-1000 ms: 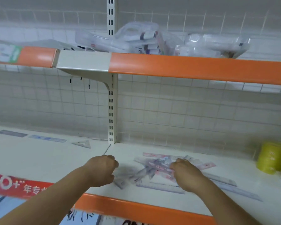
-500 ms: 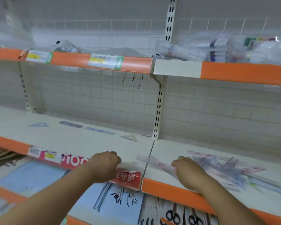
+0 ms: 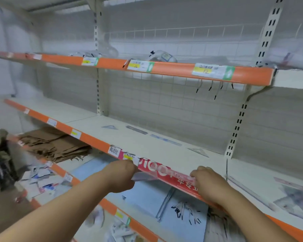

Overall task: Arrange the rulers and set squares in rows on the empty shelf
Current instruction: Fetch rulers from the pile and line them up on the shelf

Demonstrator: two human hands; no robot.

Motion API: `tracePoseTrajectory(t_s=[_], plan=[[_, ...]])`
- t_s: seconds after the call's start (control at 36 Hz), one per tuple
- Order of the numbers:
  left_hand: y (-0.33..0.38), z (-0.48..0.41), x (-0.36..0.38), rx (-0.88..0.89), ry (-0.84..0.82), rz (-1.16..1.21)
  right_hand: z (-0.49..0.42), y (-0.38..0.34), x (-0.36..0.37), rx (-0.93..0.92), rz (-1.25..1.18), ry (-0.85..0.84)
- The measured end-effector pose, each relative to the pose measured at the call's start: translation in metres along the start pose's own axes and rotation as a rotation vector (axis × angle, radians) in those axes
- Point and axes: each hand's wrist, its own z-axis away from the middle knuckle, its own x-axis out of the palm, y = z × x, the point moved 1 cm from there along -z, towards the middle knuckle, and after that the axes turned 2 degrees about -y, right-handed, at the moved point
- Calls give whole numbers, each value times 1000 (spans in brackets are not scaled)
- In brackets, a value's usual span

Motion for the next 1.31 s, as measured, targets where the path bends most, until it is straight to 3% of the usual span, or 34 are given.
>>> tracePoseTrajectory(t_s=[0.19, 0.42, 0.94, 1.31], plan=[[-56, 13, 7, -135, -14, 20, -35, -53, -9, -81, -4, 4], [-102, 3, 1, -157, 13, 1, -92, -95, -13, -138, -3, 7], [-210, -109, -8, -112, 35, -60, -250, -124, -19, -146, 8, 33], [-257, -176, 1, 92, 25, -109, -289, -144, -15, 9, -15, 1]])
